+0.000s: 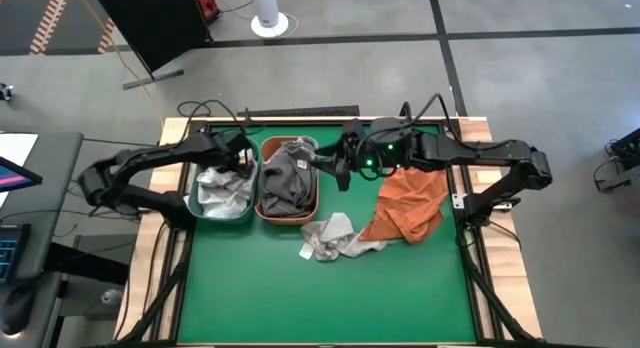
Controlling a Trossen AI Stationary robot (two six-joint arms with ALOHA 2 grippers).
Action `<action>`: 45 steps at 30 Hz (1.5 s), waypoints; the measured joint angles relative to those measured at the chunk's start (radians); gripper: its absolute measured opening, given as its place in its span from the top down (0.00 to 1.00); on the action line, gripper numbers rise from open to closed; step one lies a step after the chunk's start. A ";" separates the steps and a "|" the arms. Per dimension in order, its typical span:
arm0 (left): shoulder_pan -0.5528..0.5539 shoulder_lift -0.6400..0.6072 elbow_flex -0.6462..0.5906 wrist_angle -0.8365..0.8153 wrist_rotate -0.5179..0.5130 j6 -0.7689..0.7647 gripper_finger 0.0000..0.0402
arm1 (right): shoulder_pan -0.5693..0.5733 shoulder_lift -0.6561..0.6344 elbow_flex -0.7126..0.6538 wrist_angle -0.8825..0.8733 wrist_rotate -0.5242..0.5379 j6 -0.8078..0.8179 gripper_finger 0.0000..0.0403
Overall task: Sort towels by color in basket
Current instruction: Put the white towel into the blue bin
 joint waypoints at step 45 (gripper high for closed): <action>-0.016 -0.255 0.331 -0.262 0.106 0.173 0.43 | -0.014 0.000 -0.001 -0.475 -0.224 0.041 0.42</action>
